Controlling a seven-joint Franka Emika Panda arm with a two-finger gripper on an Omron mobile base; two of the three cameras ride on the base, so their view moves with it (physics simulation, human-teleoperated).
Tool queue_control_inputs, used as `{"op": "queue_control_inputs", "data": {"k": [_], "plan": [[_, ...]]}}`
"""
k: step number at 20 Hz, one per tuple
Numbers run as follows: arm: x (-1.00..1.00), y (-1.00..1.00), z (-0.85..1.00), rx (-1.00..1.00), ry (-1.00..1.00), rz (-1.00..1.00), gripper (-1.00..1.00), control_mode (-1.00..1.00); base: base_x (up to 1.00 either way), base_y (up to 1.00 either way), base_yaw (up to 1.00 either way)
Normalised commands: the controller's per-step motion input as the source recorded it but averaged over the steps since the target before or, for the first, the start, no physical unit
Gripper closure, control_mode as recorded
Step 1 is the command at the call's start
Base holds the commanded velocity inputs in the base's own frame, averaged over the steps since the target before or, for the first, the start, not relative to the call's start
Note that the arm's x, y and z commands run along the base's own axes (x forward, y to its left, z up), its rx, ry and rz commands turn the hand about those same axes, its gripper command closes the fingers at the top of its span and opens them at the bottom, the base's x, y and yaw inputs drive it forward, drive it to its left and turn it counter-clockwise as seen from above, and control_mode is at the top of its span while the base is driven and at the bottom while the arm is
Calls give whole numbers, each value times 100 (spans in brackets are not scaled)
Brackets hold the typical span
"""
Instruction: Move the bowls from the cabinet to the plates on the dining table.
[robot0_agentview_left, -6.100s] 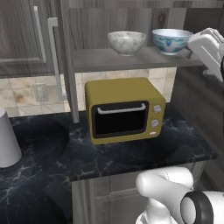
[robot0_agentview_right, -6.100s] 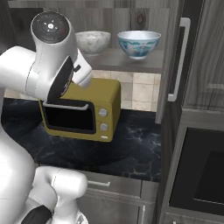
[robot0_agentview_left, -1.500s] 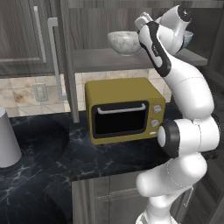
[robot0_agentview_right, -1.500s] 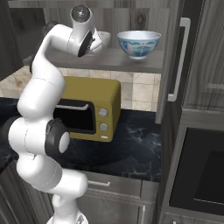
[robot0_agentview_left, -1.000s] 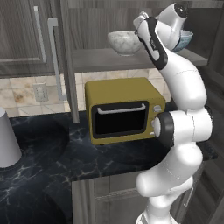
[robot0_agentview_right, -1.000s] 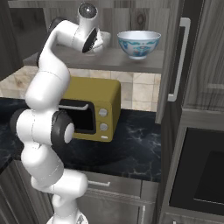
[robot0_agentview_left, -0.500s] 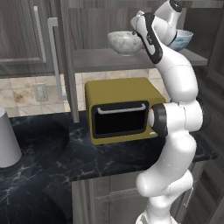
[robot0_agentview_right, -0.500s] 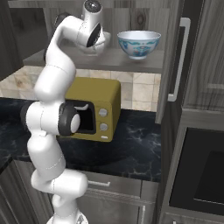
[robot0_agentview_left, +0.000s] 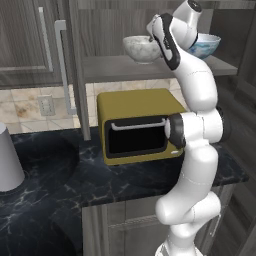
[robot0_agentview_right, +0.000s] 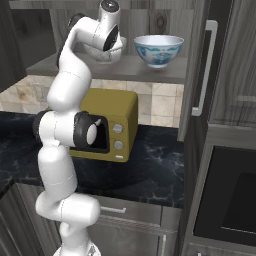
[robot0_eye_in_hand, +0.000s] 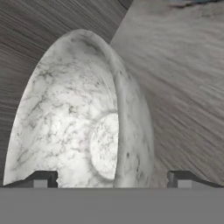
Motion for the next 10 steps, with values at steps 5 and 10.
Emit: {"op": "queue_control_inputs", "data": {"k": [5, 10], "plan": [[12, 0, -1, 0, 5, 0, -100, -100, 0, 0, 0], [3, 1, 0, 0, 5, 0, 100, -100, 0, 0, 0]]}}
